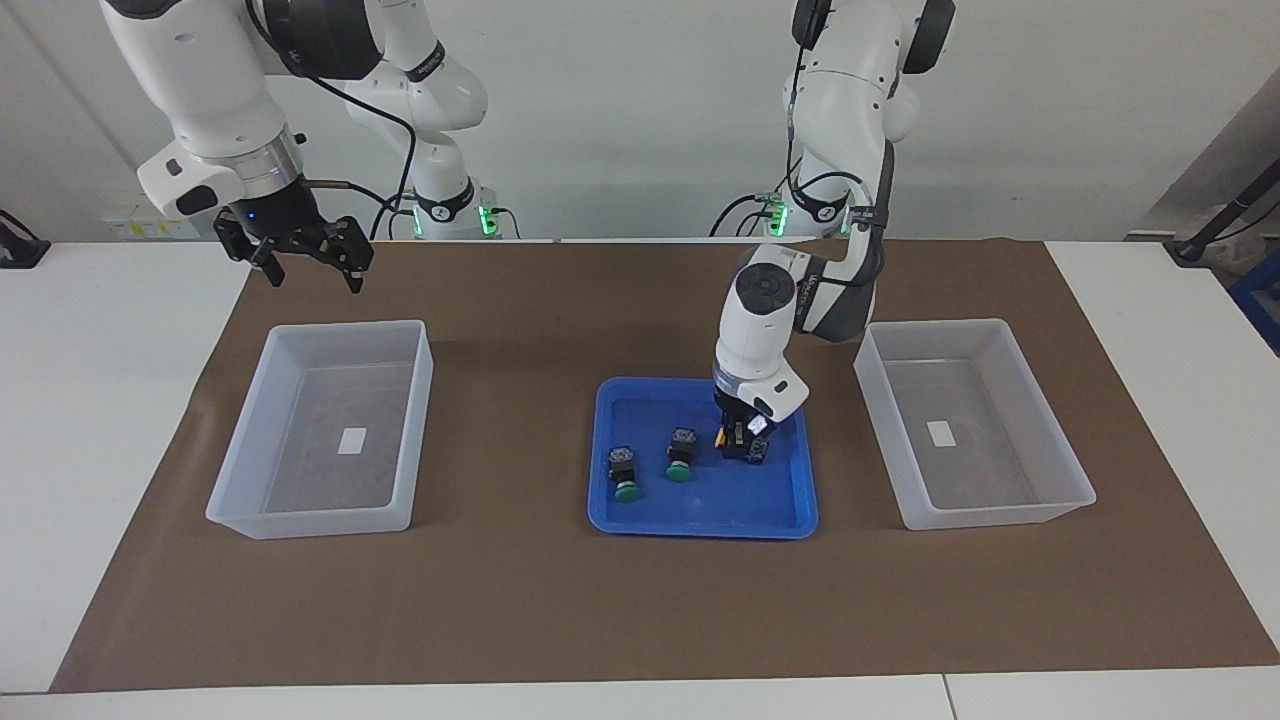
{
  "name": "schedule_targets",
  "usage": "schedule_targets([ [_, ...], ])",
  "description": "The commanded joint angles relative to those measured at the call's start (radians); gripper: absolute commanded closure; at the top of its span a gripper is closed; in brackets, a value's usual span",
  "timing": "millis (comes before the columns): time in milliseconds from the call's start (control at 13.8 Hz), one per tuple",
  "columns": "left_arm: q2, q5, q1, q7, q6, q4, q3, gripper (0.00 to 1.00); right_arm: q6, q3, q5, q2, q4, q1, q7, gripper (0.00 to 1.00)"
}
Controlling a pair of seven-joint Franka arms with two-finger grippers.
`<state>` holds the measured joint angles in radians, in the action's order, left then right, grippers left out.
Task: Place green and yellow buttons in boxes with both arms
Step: 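Lower the left gripper and grasp the yellow button, then carry the yellow button into the nearby box and release it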
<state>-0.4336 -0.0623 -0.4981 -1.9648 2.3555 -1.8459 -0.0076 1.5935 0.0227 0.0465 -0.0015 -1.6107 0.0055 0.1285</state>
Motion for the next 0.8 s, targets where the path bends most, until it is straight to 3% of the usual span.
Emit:
schedule_targets([
  [0, 0.006, -0.045, 0.021, -0.002, 0.007, -0.003, 0.003, 0.81, -0.004, 0.005, -0.023, -0.015, -0.011, -0.012, -0.029, 0.00],
  [217, -0.002, -0.053, 0.048, 0.007, -0.040, 0.059, 0.001, 0.90, -0.004, 0.005, -0.025, -0.015, -0.011, -0.012, -0.029, 0.00],
  [723, -0.095, -0.047, 0.133, 0.012, -0.304, 0.361, 0.000, 0.90, -0.004, 0.005, -0.025, -0.015, -0.011, -0.012, -0.029, 0.00],
])
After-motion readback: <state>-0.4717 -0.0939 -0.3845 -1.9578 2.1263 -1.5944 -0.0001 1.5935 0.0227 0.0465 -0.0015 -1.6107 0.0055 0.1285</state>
